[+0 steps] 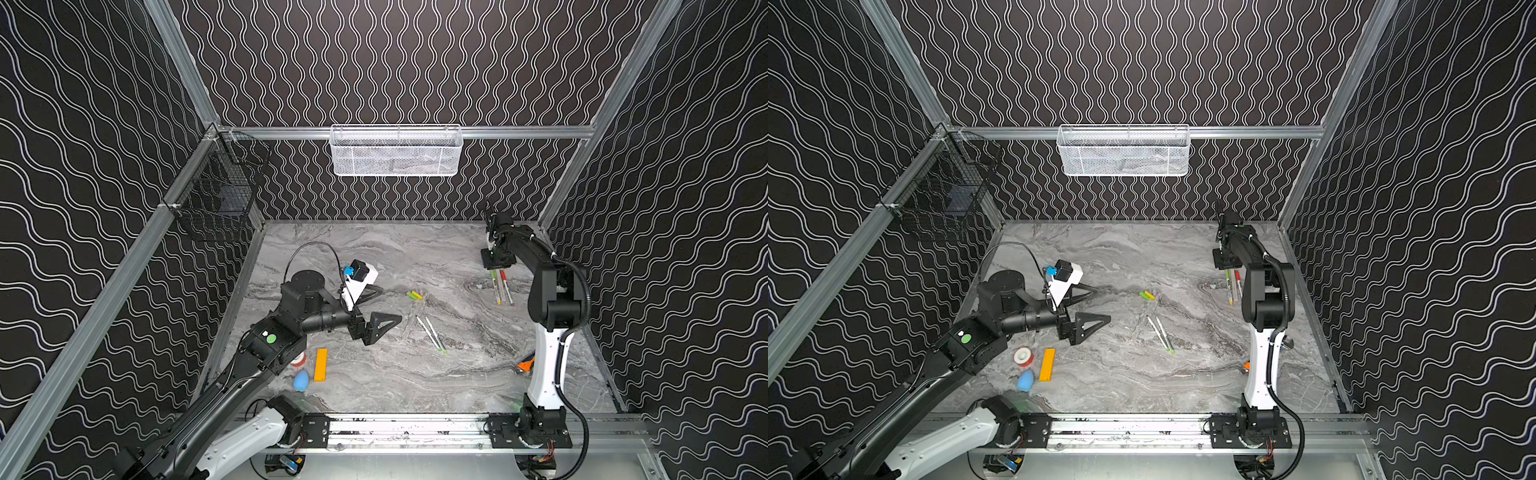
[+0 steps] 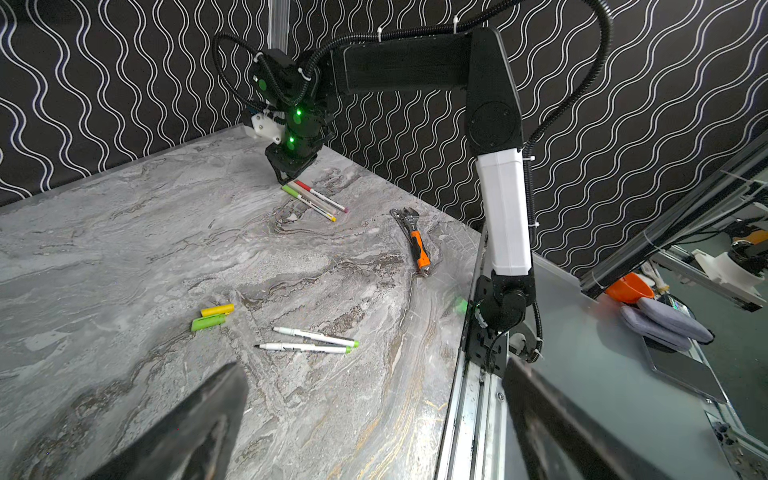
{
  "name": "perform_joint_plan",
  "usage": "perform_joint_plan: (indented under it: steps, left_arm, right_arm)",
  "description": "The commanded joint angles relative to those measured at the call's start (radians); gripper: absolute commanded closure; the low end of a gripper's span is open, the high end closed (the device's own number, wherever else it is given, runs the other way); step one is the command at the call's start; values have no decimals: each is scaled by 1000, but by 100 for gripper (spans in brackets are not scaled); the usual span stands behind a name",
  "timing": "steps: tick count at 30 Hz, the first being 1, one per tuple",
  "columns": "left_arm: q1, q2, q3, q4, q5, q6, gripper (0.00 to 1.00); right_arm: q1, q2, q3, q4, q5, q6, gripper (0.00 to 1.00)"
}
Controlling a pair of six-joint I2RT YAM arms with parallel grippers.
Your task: Insert the pens into the pen caps
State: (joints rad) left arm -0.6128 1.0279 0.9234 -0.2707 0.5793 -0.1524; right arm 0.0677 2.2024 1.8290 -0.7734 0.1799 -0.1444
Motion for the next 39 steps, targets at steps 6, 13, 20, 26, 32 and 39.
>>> perform_joint_plan:
  steps: [6,13,20,26,32,39]
  left_arm:
    - [2,4,-2,-29,-90,-3,1]
    - [1,27,6,-138,-212,-1,1]
    - [2,6,-4,-213,-334,0,1]
    - [2,-6,-21,-192,-336,-13,1]
    - [2,23,-6,-187,-318,-9,1]
    - [1,9,-12,-183,-317,-12,1]
  right_arm:
    - [118,-198,-181,40,-146,15,57]
    - [312,-341,-427,166,-244,64,54]
    - [462,-376,-568,234,-274,152,54]
    - [520,-434,-684,257,-277,188,54]
    - [540,-464,-742,246,-262,196,57]
    - [555,-441,-747,236,-232,201,61]
